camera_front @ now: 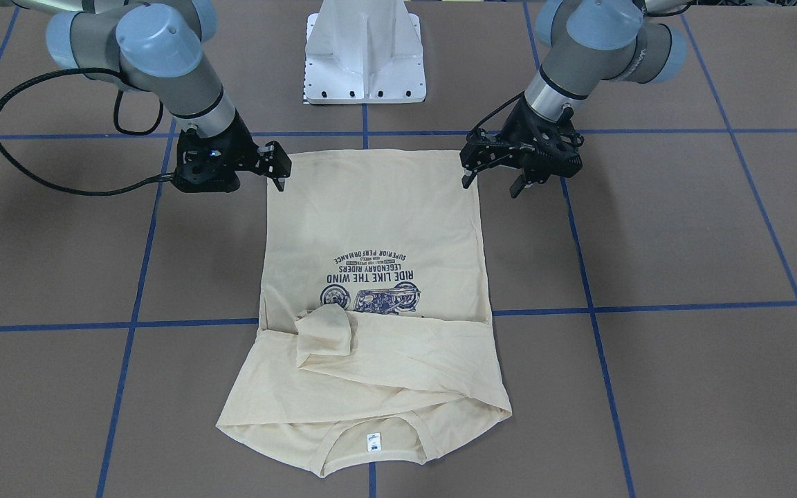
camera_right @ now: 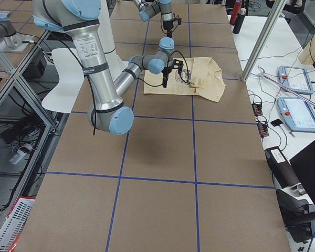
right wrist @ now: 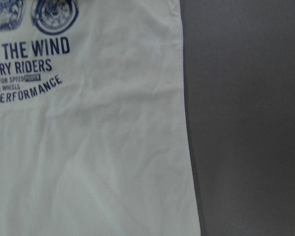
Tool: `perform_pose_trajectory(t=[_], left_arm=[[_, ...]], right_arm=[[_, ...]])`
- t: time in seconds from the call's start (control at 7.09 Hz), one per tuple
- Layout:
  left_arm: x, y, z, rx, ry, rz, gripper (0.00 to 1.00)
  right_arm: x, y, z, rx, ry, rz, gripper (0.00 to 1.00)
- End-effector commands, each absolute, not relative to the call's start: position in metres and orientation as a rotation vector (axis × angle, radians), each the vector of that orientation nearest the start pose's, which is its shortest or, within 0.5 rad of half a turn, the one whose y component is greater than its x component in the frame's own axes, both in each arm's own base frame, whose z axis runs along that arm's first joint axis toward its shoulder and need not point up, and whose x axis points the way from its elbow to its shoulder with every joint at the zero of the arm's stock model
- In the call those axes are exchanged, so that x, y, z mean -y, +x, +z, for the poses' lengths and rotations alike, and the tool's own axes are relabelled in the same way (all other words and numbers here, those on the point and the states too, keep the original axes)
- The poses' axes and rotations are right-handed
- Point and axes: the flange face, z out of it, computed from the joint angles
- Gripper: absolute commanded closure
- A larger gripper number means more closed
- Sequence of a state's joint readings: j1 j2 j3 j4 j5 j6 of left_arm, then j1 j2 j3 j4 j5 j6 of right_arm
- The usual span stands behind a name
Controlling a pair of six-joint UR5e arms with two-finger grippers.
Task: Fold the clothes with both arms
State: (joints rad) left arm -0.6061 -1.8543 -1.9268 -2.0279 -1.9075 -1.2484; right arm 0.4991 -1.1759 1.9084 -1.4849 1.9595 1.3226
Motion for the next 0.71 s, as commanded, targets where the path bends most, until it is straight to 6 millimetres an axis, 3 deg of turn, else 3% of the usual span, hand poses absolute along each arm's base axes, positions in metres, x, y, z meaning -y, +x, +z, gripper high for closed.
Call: perform_pose_trajectory(t=[0.0,0.56], left_arm=[[0.402,0.406,0.290,-1.106,0.215,-0.066,0.04],[0.396,0.415,0.288,-1.109,0.206,-0.052,0.04]], right_arm=[[0.331,-0.497,0.294,0.858,-0.091,0.062,0.00],[0.309,-0.511,0.323,0.805,-0.134,0.031,0.00]])
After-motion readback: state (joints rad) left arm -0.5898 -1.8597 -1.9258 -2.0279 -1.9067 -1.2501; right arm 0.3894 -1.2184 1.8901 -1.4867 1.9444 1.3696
